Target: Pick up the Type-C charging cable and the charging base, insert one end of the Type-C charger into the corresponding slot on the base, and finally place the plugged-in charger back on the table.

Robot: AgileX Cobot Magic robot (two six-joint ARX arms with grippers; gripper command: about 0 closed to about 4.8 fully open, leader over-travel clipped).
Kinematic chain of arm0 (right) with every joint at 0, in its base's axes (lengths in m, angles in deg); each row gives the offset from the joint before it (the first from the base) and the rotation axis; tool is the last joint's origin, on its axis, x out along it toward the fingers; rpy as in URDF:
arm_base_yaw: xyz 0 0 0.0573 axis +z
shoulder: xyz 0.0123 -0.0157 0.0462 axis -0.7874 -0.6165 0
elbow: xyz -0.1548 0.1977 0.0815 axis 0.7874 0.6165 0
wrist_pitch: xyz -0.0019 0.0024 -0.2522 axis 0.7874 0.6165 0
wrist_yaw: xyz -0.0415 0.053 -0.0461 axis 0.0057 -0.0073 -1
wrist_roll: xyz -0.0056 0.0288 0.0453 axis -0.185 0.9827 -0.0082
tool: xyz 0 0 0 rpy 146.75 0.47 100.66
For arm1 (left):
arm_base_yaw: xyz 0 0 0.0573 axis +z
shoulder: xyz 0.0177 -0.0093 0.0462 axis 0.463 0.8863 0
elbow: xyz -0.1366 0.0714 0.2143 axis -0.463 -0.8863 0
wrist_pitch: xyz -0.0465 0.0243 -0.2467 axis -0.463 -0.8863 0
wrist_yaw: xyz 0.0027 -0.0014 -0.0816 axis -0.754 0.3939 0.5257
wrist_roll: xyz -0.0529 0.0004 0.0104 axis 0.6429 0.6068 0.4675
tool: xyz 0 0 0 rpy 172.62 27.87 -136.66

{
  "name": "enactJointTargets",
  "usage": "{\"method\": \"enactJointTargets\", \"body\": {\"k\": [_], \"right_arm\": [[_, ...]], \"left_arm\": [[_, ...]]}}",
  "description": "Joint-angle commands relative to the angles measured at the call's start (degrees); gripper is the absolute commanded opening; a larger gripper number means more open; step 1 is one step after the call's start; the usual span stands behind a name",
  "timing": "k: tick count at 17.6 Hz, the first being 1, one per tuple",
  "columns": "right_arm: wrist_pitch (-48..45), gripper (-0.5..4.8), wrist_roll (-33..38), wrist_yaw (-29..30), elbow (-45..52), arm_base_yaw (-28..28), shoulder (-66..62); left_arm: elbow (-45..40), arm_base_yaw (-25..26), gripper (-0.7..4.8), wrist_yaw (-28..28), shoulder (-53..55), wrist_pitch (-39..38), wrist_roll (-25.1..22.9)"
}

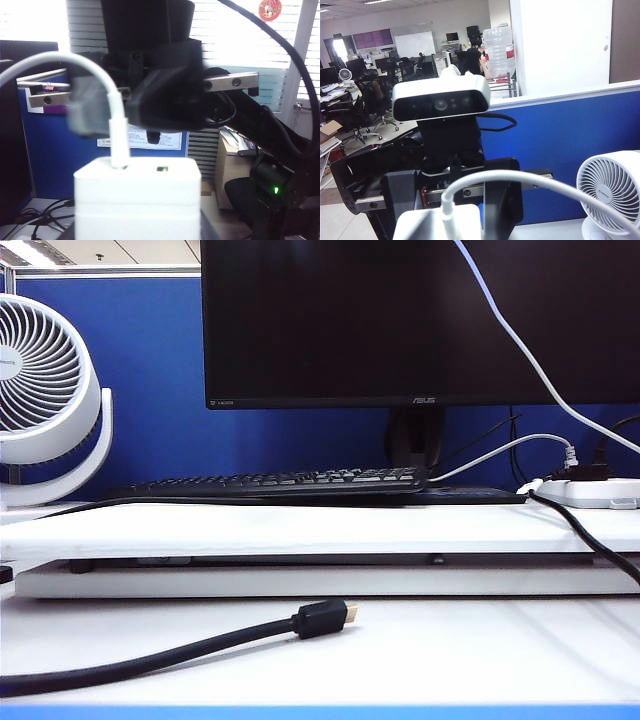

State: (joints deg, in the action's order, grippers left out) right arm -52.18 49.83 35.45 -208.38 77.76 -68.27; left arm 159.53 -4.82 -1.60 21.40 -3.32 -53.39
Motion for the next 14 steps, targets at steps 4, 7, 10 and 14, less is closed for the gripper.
{"method": "enactJointTargets", "body": {"k": [4, 7, 10, 14], "right_arm": [[-1.01, 1.39, 0.09, 0.17, -0.22, 1.51, 0.00], [-1.03, 1.38, 0.09, 0.09, -0.22, 1.51, 0.00], [-0.94, 0.98, 0.09, 0.11, -0.22, 1.51, -0.02], [-0.35, 0.94, 0.09, 0.26, -0.20, 1.51, -0.22]], "left_arm": [[0.37, -0.04, -0.06, 0.09, -0.22, 0.70, -0.02], [0.37, -0.04, -0.06, 0.07, -0.13, 0.15, -0.04], [0.37, -0.04, -0.06, 0.04, 0.00, 0.13, -0.04], [0.37, -0.04, -0.06, 0.04, 0.00, 0.31, -0.02]]}}
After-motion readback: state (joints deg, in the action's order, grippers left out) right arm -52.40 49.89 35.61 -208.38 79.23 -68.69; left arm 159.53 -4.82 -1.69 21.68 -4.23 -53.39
